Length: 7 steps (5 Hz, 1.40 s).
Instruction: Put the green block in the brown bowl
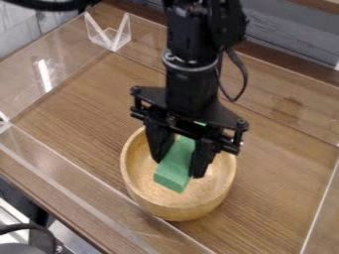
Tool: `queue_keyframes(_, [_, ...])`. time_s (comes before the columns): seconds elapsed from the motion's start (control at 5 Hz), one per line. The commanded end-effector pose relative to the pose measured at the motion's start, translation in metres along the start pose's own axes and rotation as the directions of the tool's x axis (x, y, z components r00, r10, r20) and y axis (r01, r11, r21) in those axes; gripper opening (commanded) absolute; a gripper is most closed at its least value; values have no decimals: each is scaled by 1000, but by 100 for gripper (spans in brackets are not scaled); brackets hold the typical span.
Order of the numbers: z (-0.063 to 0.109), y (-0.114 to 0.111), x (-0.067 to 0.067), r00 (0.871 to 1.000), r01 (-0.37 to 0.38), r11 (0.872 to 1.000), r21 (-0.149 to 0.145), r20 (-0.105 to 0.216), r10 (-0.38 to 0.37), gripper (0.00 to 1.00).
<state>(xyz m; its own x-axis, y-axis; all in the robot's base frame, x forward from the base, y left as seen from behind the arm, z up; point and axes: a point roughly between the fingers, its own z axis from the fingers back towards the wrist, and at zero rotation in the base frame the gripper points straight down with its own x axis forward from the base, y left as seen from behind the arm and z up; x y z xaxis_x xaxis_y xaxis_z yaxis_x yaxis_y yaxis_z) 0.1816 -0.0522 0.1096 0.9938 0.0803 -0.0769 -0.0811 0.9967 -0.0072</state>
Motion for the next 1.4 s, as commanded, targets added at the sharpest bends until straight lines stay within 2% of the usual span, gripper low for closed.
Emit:
queue_keyframes(0.0, [-1,0,6,999,12,1000,-9,33,-12,0])
queue_keyframes(1.2, [5,-10,8,999,36,999,-15,18,-35,0])
